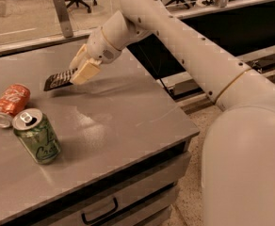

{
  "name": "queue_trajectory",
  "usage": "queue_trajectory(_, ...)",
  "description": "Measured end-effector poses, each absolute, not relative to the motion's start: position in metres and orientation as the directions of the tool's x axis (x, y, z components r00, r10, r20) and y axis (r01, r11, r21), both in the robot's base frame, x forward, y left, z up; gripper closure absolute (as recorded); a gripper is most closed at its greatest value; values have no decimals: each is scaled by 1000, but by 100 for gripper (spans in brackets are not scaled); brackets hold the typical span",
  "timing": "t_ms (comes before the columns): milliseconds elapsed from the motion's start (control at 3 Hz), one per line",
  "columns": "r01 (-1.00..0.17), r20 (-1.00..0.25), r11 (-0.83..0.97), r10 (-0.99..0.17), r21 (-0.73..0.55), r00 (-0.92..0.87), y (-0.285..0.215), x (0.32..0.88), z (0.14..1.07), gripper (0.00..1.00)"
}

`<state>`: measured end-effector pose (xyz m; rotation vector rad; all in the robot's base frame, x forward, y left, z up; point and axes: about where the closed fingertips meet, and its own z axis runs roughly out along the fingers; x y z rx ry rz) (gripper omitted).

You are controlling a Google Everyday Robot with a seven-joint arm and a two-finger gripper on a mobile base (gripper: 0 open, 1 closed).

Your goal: Move rxbar chocolate near coke can

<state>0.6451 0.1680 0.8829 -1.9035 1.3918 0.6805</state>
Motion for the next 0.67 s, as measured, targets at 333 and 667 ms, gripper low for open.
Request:
queue_trajectory(333,-950,-759,-239,-575,-203,307,177,637,880,100)
queue_trajectory(667,-944,-770,-264,-554,-196,315,184,632,881,82)
